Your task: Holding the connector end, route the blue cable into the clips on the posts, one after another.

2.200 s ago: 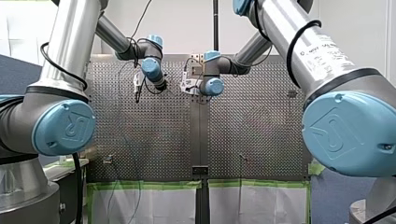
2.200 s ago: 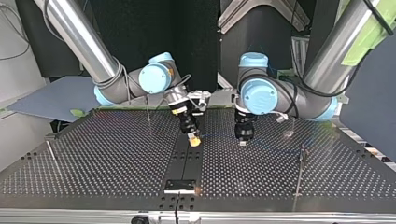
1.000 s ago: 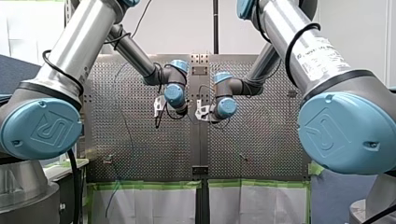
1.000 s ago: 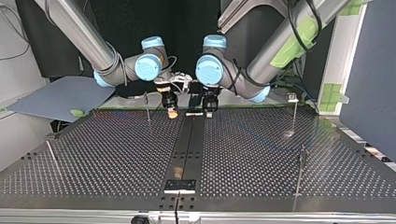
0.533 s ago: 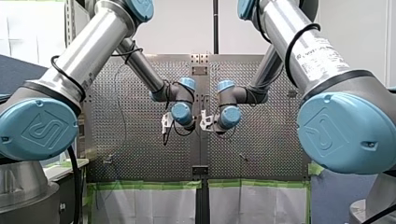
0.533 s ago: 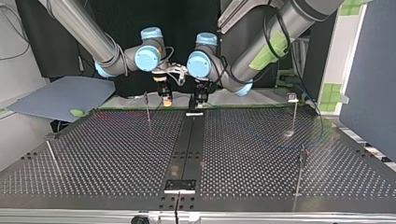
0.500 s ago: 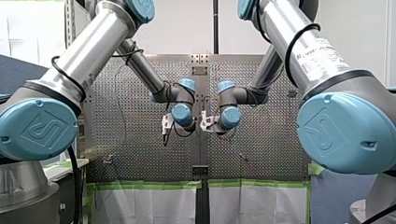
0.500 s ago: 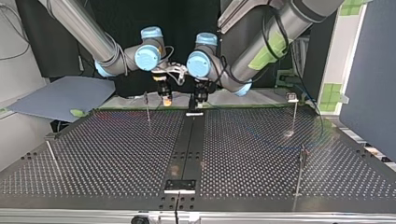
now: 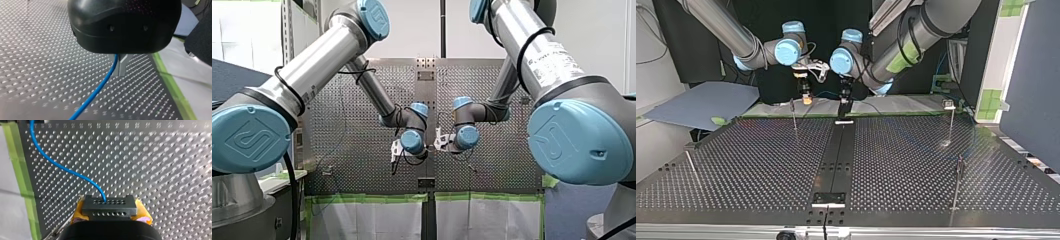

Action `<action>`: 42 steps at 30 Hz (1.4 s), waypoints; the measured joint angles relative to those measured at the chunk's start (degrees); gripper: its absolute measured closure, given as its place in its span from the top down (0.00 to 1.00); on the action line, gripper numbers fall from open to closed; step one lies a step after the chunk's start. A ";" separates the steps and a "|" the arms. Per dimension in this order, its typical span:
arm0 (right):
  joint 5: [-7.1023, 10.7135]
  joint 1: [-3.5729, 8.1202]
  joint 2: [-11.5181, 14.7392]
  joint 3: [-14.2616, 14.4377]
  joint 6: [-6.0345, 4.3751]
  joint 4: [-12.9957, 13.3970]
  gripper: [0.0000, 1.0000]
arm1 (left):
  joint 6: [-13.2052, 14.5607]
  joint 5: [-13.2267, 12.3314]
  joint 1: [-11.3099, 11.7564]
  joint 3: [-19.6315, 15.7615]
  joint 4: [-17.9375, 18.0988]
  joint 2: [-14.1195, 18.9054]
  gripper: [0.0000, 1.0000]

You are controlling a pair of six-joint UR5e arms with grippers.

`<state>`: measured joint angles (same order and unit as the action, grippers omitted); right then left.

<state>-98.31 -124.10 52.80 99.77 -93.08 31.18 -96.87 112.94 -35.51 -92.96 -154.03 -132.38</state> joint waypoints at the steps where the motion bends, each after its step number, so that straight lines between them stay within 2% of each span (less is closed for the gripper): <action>1: 0.01 0.19 0.00 0.44 0.00 0.45 0.00 | -0.04 0.05 -0.25 0.00 0.16 -0.32 0.00; 10: 0.28 1.91 -0.01 5.51 0.06 5.18 0.00 | -0.21 -0.31 -2.14 0.01 2.45 -4.63 0.00; 15: 0.68 2.52 -0.01 7.37 0.36 5.77 0.00 | -0.46 -0.67 -2.83 0.04 3.73 -5.98 0.00; 22: 0.65 2.75 -0.01 8.29 0.53 5.94 0.00 | -0.64 -1.19 -3.14 0.04 3.96 -6.15 0.00; 29: 0.66 3.02 -0.03 9.90 0.55 7.46 0.00 | -3.12 -2.27 -4.21 0.07 5.52 -6.17 0.00; 32: 1.34 3.77 -0.38 10.82 0.31 8.46 0.00 | -4.36 -2.86 -4.39 0.07 6.15 -6.18 0.00; 36: 1.94 5.40 -1.77 11.64 0.19 10.64 0.00 | -5.26 -3.30 -4.48 0.08 6.46 -6.23 0.00; 42: 2.14 6.60 -3.77 11.74 -0.05 13.81 0.00 | -5.63 -3.52 -4.54 0.36 6.49 -7.49 0.00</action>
<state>-96.17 -117.50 49.03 111.52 -93.13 44.99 -102.50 109.42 -40.04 -92.61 -147.54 -139.87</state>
